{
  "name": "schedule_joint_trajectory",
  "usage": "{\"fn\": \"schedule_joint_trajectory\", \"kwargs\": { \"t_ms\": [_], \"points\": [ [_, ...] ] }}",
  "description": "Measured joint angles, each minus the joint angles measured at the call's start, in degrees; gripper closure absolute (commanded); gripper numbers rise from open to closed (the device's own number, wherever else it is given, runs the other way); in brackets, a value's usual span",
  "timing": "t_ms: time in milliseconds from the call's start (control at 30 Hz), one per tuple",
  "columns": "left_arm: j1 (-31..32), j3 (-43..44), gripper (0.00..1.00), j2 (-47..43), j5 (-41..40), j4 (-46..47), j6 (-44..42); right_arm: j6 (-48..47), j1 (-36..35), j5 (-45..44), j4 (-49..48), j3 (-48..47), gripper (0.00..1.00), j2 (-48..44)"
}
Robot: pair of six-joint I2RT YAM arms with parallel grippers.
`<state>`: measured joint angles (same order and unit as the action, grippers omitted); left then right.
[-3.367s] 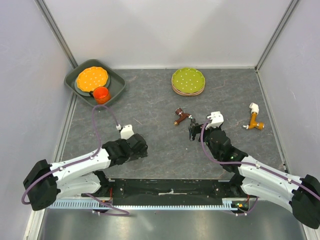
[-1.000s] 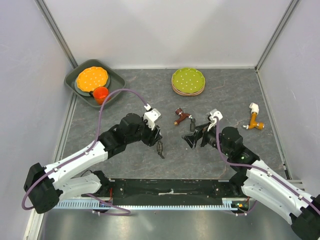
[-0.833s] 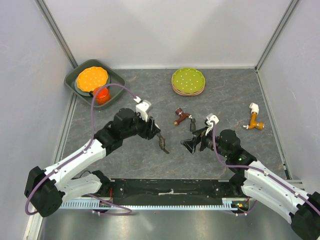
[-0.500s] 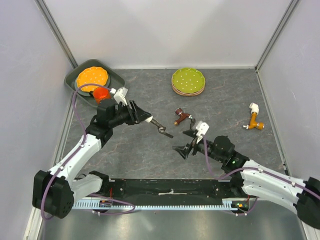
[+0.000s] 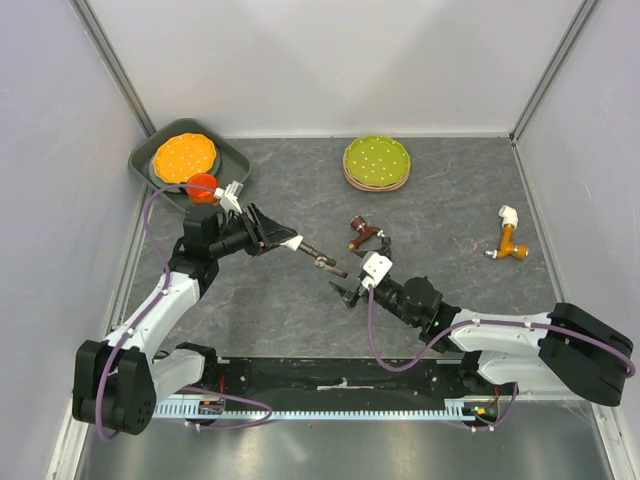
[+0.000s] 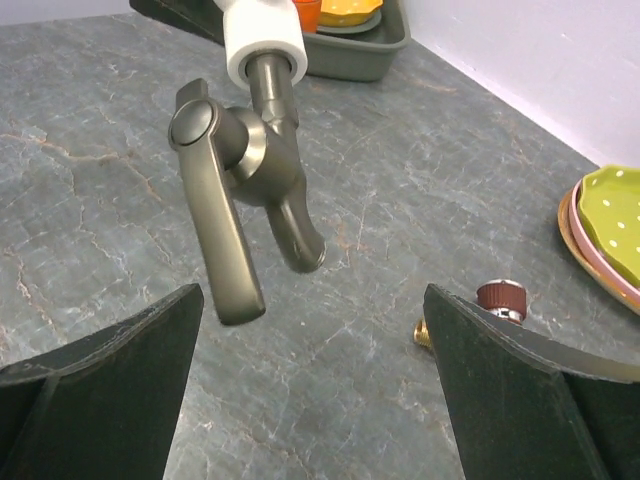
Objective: Install the water faucets
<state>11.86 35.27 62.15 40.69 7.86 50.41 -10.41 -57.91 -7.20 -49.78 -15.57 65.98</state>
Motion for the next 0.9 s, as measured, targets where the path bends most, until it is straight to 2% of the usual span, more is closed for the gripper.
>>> {"fn": "schedule_joint_trajectory", "kwargs": {
  "t_ms": [333,533,567,633,733,833,867,900],
  "points": [
    [-0.26,-0.07,0.98,1.68,3.37,2.47,2.58,-1.40,0.00,0.50,-6.29,-4.68,0.12,6.84],
    [-0.66,-0.42,0.98,2.10,4.79,3.50,4.13,-1.33,0.00,1.97,-7.63,-6.99,0.27,9.79],
    [-0.72,-0.44,0.98,2.10,4.96,3.54,4.26,-1.11,0.00,2.40,-7.69,-7.26,0.35,10.10],
    [-0.85,-0.55,0.98,2.27,5.40,4.13,4.55,-0.72,0.00,2.67,-8.04,-7.48,0.46,10.40],
    [-0.92,-0.74,0.98,2.45,6.01,5.01,5.01,1.14,-0.11,3.30,-8.33,-7.91,0.70,10.71],
    [-1.20,-0.98,0.98,2.45,5.99,6.12,5.27,3.93,-0.09,3.23,-8.37,-8.20,0.84,10.69],
    [-1.25,-1.01,0.98,2.45,5.97,6.58,5.27,5.77,-0.09,3.04,-8.20,-8.31,0.93,10.67],
    [-1.29,-1.07,0.98,2.45,5.97,7.39,5.29,7.39,-0.13,2.78,-8.07,-8.41,0.97,10.62]
  ]
}}
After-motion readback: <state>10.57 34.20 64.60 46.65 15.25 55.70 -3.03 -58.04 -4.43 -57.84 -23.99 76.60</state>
